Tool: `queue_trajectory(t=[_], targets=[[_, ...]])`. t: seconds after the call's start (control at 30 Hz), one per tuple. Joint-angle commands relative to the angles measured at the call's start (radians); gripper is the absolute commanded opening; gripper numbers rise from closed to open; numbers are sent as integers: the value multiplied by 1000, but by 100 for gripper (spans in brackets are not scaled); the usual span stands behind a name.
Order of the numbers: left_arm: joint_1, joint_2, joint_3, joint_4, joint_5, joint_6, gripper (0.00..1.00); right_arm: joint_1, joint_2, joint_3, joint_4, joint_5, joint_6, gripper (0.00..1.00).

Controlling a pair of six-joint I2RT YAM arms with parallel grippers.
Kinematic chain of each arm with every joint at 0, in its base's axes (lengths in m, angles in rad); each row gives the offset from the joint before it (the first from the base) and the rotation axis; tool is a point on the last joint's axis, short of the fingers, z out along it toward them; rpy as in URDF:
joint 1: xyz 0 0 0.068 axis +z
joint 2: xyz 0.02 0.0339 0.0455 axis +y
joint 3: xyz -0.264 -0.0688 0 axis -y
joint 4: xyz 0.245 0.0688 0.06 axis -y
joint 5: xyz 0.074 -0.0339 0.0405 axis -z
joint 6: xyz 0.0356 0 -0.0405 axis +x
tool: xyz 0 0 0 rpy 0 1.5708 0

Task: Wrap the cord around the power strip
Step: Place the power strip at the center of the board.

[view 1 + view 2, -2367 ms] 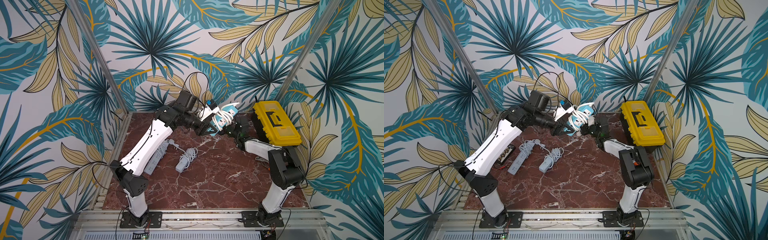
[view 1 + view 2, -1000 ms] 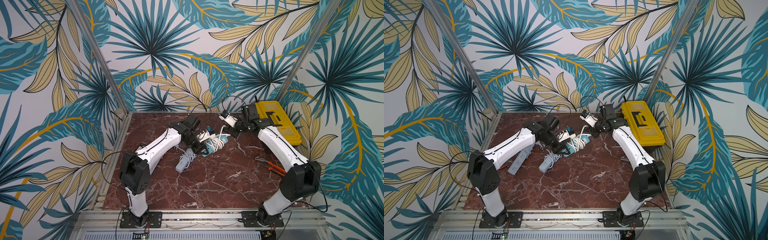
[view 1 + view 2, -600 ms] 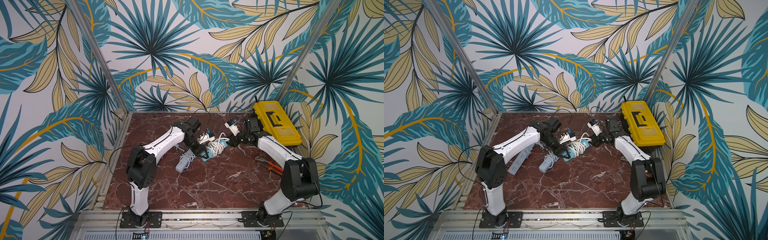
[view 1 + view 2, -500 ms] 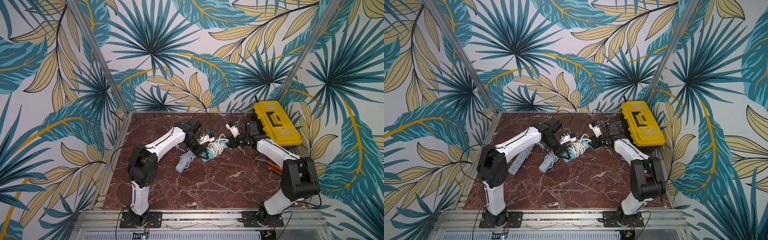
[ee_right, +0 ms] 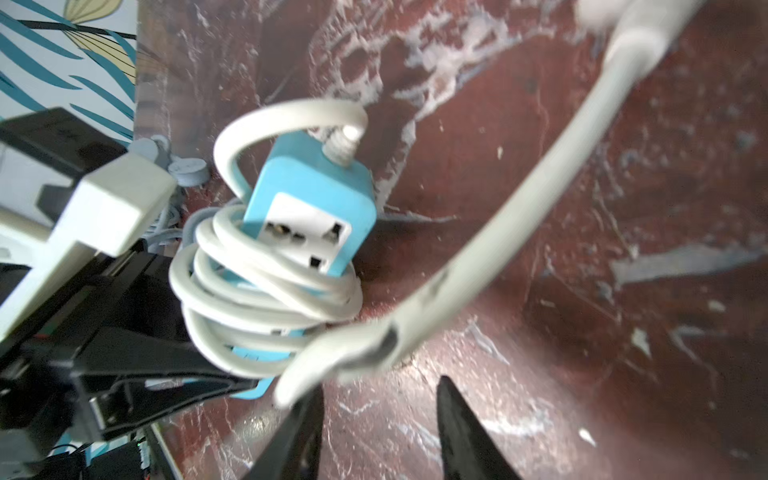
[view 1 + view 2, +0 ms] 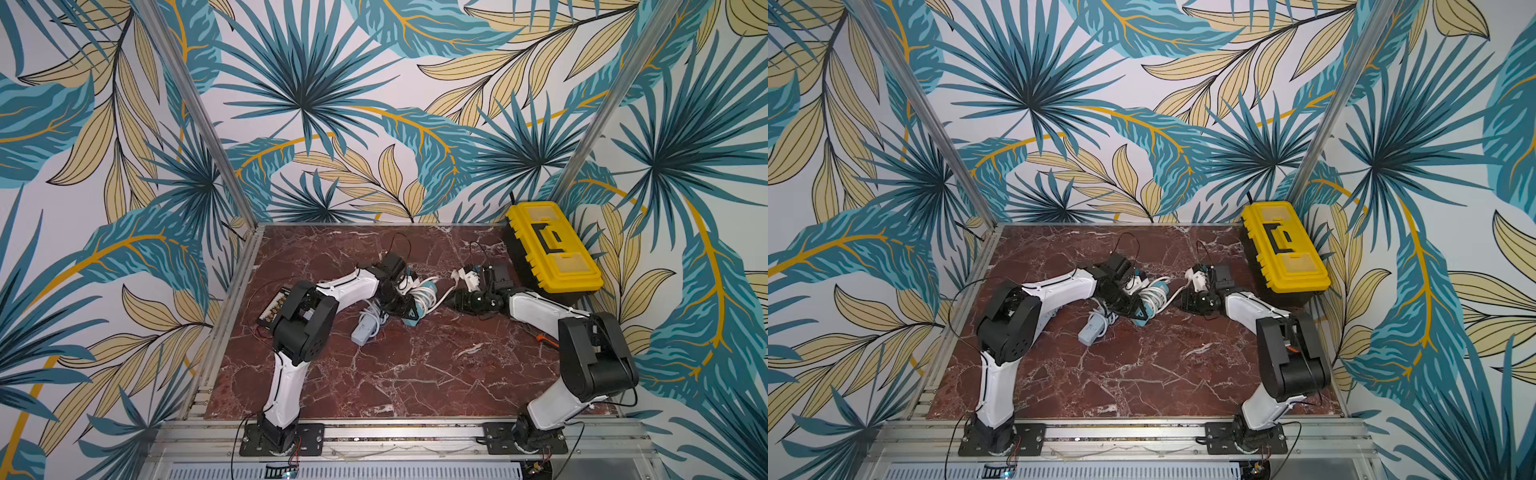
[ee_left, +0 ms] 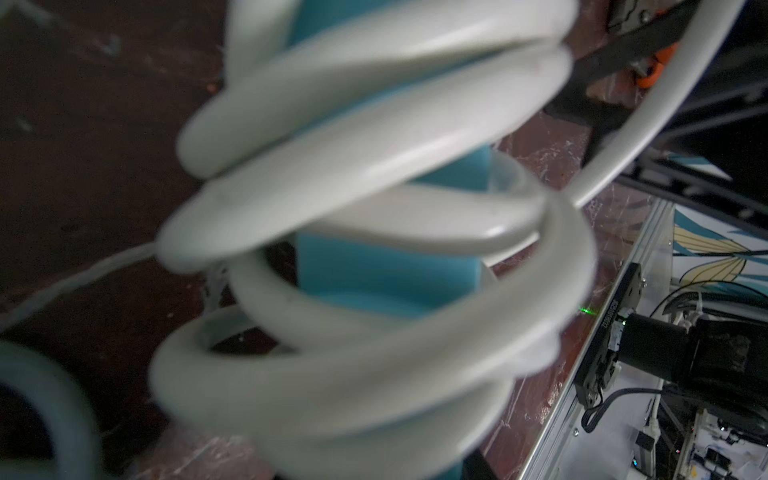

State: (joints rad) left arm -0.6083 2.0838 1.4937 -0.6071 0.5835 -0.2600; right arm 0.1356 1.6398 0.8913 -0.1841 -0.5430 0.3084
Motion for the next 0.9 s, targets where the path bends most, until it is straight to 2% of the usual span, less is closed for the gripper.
queue_trajectory(t=[0.0, 0.17, 0.37, 0.47, 0.57, 0.63, 0.73, 0.87], targets=[[-33, -12, -12, 148, -20, -89, 0, 3, -45, -9, -101, 40, 106, 52], [-56, -24, -90, 208, -39, -157, 0, 7, -156, -7, -103, 86, 237, 64], [-88, -61, -122, 215, -110, -194, 13, 40, -112, 97, -264, 296, 343, 64], [-98, -83, -132, 203, -156, -209, 14, 99, -64, 166, -339, 413, 366, 70], [-124, -90, -125, 173, -247, -198, 14, 152, -39, 198, -352, 491, 421, 76], [-146, -96, -113, 135, -350, -186, 11, 154, -35, 201, -361, 535, 457, 79], [-194, -80, -61, 31, -522, -151, 10, 154, -27, 219, -338, 501, 473, 83], [-239, -37, -17, -48, -615, -149, 11, 155, -25, 224, -323, 488, 516, 84]])
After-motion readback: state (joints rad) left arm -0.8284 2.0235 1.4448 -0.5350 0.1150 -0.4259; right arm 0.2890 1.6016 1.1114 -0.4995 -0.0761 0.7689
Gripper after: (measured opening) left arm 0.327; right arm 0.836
